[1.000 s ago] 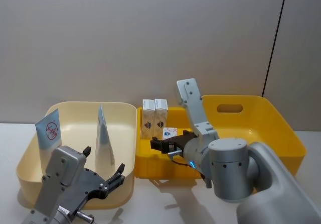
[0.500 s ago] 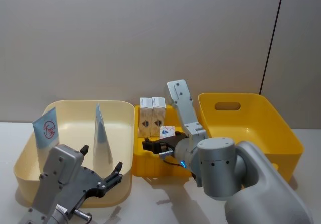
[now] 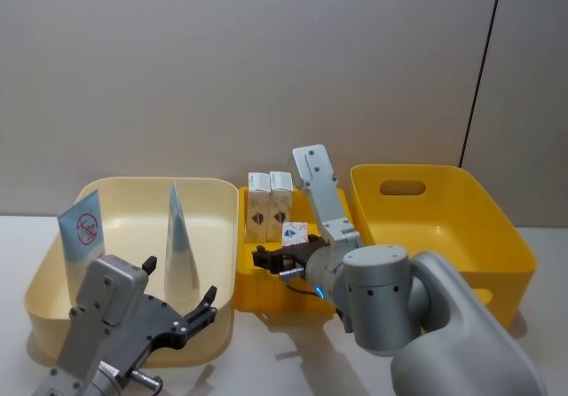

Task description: Bimanual collaborative sorting of washing and personal care products

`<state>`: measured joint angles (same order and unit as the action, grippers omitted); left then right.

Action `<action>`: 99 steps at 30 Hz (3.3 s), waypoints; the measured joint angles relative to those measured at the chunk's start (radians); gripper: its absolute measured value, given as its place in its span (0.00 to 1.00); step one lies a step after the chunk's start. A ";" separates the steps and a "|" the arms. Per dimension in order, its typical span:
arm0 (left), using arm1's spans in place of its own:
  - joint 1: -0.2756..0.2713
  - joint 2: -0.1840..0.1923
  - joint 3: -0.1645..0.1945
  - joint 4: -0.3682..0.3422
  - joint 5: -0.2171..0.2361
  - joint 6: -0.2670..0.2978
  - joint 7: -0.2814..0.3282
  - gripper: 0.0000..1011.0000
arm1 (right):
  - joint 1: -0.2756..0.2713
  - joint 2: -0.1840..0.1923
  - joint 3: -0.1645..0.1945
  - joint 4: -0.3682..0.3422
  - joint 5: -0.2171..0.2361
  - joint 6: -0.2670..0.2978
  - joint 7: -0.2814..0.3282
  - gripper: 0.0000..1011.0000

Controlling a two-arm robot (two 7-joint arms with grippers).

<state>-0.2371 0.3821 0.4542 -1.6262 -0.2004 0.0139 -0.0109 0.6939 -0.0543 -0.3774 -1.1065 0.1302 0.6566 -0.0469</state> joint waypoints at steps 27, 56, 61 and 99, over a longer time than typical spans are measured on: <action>0.000 0.000 0.000 0.000 0.000 0.000 0.000 0.99 | 0.002 -0.007 0.003 0.012 -0.005 -0.006 -0.006 0.45; 0.000 0.000 0.000 0.000 0.000 0.000 0.000 0.99 | 0.000 -0.003 -0.001 -0.010 -0.015 -0.043 0.002 0.45; 0.000 0.000 0.000 0.000 0.000 0.000 0.000 0.99 | -0.001 0.002 0.001 -0.036 -0.020 -0.071 0.006 0.45; 0.000 0.000 0.000 0.000 0.000 0.000 0.000 0.99 | 0.059 0.106 0.139 -0.178 -0.117 -0.152 -0.108 0.45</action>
<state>-0.2371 0.3821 0.4542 -1.6262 -0.2004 0.0139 -0.0110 0.7532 0.0513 -0.2385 -1.2846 0.0136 0.5044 -0.1546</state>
